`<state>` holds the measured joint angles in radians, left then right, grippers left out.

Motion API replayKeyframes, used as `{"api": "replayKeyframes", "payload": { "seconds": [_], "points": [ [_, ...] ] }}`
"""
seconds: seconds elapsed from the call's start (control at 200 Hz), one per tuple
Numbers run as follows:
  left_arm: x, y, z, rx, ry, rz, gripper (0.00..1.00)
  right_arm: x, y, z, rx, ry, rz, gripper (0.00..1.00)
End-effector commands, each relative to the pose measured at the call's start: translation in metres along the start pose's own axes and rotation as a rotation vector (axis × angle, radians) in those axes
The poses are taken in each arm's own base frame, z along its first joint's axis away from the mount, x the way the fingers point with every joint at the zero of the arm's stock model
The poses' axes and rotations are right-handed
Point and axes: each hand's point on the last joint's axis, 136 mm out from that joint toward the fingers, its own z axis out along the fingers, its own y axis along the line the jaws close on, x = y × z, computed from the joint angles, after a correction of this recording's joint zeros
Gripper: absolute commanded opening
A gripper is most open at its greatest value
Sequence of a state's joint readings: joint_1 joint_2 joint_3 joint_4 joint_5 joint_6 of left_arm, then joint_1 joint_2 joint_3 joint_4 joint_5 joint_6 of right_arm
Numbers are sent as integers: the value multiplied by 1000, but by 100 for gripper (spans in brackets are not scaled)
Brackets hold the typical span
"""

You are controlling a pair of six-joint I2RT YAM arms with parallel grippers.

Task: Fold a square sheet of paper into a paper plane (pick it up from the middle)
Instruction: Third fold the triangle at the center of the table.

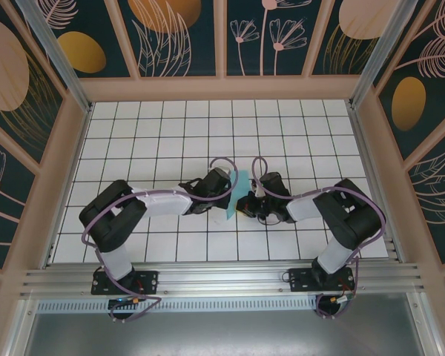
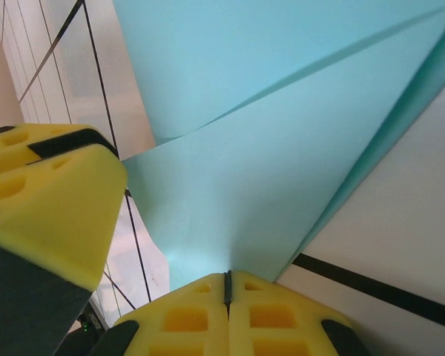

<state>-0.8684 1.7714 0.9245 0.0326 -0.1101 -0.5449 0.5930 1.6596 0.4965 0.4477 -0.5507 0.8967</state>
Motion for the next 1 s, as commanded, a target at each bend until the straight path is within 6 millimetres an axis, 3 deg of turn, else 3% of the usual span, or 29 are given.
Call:
{"api": "replayKeyframes", "payload": {
  "seconds": [0.0, 0.14, 0.33, 0.365, 0.555, 0.781, 0.996],
  "points": [
    [-31, -20, -26, 74, -71, -36, 23, 6, -25, 6, 100, 14, 12, 6],
    [-39, -26, -35, 103, -93, -51, 18, 4, -24, 7, 101, 11, 13, 6],
    [-26, -35, -24, 156, -36, -51, 7, 3, -23, 6, 104, 7, 13, 6],
    [-16, -31, -12, 140, -2, -51, 7, 2, -22, 6, 103, 5, 10, 6],
    [3, -18, 11, 92, 56, -63, 2, 2, -21, 5, 100, 3, 6, 6],
    [14, 1, 21, 37, 72, -64, 1, 1, -19, 3, 101, -2, 2, 6],
    [27, 4, 27, 47, 97, -50, 1, -1, -5, -1, 63, -9, -16, 7]
  ]
}}
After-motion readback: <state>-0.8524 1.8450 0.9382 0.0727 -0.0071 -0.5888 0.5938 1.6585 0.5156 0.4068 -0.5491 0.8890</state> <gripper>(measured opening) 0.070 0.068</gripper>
